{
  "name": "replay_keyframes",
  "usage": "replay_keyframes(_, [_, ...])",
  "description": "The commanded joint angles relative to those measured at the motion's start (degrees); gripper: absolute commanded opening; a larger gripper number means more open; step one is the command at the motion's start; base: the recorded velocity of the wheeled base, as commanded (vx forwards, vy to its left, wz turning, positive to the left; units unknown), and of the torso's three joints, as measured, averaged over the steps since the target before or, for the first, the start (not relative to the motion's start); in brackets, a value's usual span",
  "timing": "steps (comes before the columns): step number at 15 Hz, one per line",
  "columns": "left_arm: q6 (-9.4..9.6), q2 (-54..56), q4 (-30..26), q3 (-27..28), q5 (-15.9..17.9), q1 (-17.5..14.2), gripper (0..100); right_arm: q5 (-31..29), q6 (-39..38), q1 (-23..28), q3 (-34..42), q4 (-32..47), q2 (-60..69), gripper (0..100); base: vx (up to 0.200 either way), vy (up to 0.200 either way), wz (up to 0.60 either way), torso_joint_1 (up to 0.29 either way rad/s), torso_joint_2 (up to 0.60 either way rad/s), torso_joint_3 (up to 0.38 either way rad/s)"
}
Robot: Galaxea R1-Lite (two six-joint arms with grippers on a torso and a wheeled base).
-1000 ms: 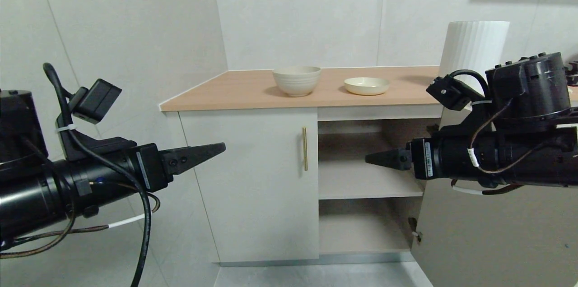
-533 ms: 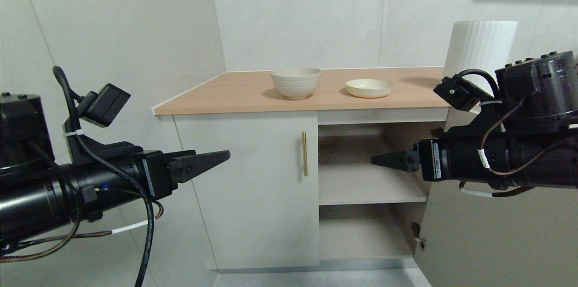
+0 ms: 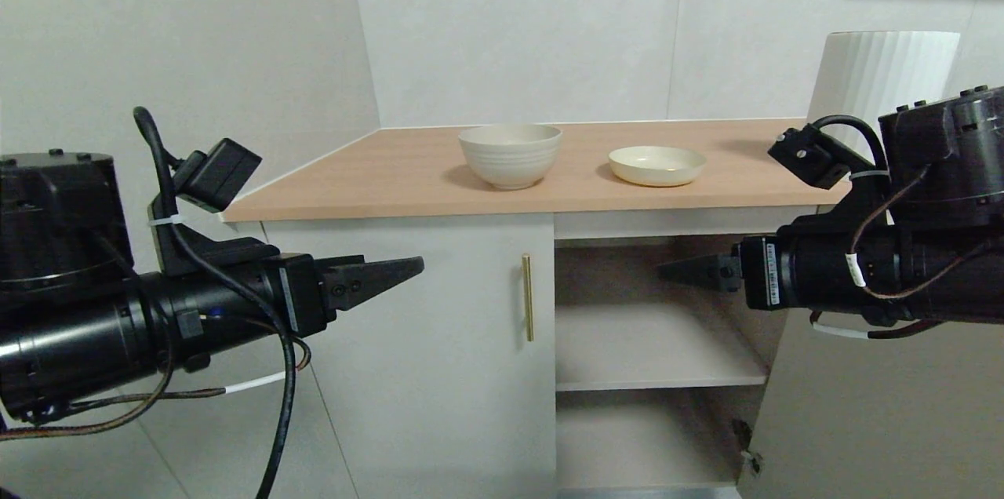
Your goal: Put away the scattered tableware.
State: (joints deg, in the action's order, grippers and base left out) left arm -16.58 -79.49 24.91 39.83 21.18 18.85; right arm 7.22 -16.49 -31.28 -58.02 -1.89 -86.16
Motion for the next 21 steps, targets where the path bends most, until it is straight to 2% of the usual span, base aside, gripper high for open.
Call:
replay_keyframes(1, [-0.03, -0.66, 0.06, 0.16, 0.01, 0.31, 100, -0.01, 0.06, -0.01, 0.01, -0.04, 0.03, 100, 0.0, 0.0, 0.0, 0.0, 0.0, 0.0])
replay_keyframes(7, [-0.12, -1.8, 0.14, 0.25, -0.43, 0.31, 100, -0.1, 0.32, 1.49, -0.08, -0.13, -0.76, 100, 0.0, 0.0, 0.0, 0.0, 0.0, 0.0])
replay_keyframes(9, [-1.26, -2.59, 0.14, 1.39, -0.43, 1.37, 100, -0.01, 0.41, 2.1, -0.08, -0.84, -0.76, 100, 0.0, 0.0, 0.0, 0.058, -0.2, -0.156])
replay_keyframes(13, [-1.44, -6.9, -1.35, 11.94, -1.66, 1.28, 100, -0.19, 0.41, 2.54, -0.08, -1.8, -1.99, 100, 0.0, 0.0, 0.0, 0.098, -0.3, -0.233])
replay_keyframes(17, [-1.79, -10.24, -2.32, 14.84, -1.66, 1.28, 100, -0.19, 2.52, 3.33, -0.08, -1.8, -2.52, 100, 0.0, 0.0, 0.0, 0.016, -0.07, -0.028])
replay_keyframes(19, [-3.72, -12.0, -6.45, 19.5, -1.75, 1.28, 100, -0.19, 2.7, 3.33, -0.26, -2.94, -3.13, 100, 0.0, 0.0, 0.0, 0.0, 0.0, 0.0])
replay_keyframes(20, [-5.39, -13.41, -11.19, 24.07, -1.75, 1.28, 100, -0.27, 2.78, 3.95, -0.08, -4.35, -3.84, 100, 0.0, 0.0, 0.0, 0.066, -0.16, -0.11])
replay_keyframes(21, [-5.92, -14.72, -14.45, 27.67, -1.75, 1.28, 100, -0.27, 2.78, 4.39, -0.17, -5.23, -4.28, 100, 0.0, 0.0, 0.0, 0.09, -0.3, -0.193])
